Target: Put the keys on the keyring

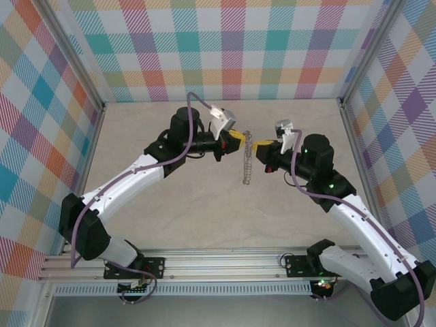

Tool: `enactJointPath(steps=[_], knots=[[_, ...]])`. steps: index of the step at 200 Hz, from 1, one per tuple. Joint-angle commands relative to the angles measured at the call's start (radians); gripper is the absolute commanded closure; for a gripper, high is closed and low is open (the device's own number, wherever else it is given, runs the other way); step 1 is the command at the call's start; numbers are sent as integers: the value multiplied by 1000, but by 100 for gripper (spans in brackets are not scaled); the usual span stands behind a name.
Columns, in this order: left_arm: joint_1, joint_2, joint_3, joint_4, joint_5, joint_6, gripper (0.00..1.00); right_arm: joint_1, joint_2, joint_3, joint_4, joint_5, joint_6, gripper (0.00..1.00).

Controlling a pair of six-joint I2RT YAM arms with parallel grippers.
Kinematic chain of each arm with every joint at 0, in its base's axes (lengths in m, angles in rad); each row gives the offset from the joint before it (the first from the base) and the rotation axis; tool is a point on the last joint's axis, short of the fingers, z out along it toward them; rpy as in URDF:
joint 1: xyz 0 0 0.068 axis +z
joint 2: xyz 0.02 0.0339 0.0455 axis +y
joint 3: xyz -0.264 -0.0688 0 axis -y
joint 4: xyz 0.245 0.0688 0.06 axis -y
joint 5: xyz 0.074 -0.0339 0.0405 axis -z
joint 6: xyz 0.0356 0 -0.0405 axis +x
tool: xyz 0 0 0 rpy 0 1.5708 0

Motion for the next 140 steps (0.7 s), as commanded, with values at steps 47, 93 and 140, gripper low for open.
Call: enactJointPath(steps=[47, 93, 140], knots=[[-47, -69, 26, 15, -68, 108, 100, -9, -1, 46, 37, -52, -3, 100], [-58, -74, 37, -10, -62, 138, 100, -21, 6, 60, 44, -56, 6, 100], [-64, -67, 49, -25, -52, 155, 100, -28, 13, 76, 58, -74, 14, 100]])
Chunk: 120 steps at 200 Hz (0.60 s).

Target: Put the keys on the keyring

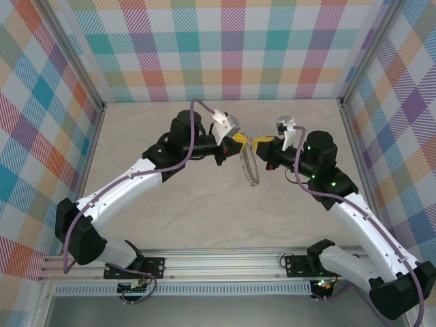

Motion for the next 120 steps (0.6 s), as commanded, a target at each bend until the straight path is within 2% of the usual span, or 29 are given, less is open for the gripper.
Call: enactJointPath(steps=[1, 120], knots=[[-16, -24, 49, 3, 12, 31, 100, -8, 4, 39, 46, -31, 12, 100], [-41, -37, 54, -12, 34, 69, 100, -61, 60, 48, 78, -73, 65, 100]])
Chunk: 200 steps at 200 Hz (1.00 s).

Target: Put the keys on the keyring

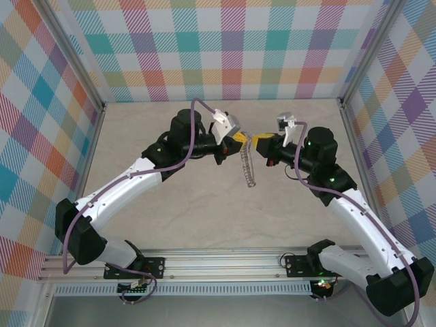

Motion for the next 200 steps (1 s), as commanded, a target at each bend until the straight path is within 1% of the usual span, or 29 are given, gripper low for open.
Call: enactJointPath(steps=[1, 70, 91, 124, 200], knots=[[-37, -37, 33, 21, 48, 36, 100, -23, 21, 36, 43, -20, 29, 100], [-43, -67, 10, 70, 11, 40, 100, -57, 36, 10, 41, -62, 61, 100], [-42, -70, 2, 86, -2, 35, 100, -59, 37, 5, 41, -96, 66, 100], [-42, -65, 1, 93, -6, 33, 100, -59, 54, 18, 38, -195, 72, 100], [-44, -38, 30, 72, 19, 34, 100, -57, 74, 56, 60, -291, 100, 100]])
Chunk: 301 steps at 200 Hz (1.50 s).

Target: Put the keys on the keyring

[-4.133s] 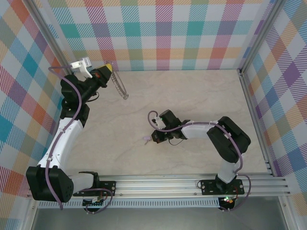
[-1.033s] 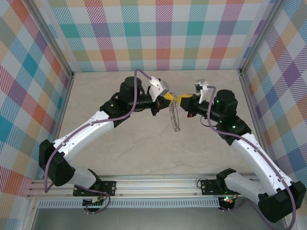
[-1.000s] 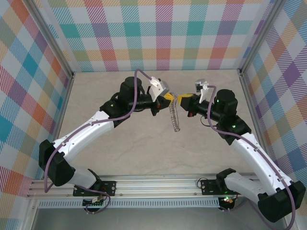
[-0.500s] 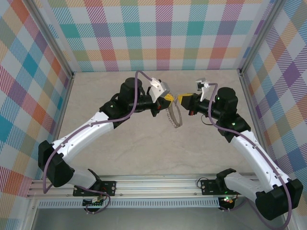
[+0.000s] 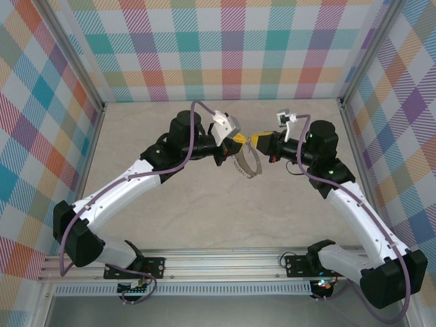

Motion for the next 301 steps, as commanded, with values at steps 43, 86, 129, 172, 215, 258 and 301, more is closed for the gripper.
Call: enactJointPath(steps=[43, 86, 129, 172, 215, 258, 301], knots=[[-28, -11, 41, 77, 59, 16, 100, 8, 14, 37, 36, -116, 42, 100], [-28, -6, 46, 80, 53, 12, 100, 20, 3, 41, 14, -115, 22, 100], [-28, -29, 27, 105, 26, 7, 100, 13, -29, 32, -85, -35, -62, 100], [-28, -50, 7, 129, 20, -1, 100, -16, -30, -4, -82, -57, -63, 100], [-28, -56, 7, 127, 20, 0, 100, -19, -11, 13, -87, -99, -68, 100], [-27, -51, 11, 111, 21, 4, 100, -18, -24, 42, -98, -99, -74, 100], [-27, -48, 9, 105, 17, 11, 100, -18, -56, 57, -110, -97, -86, 100]])
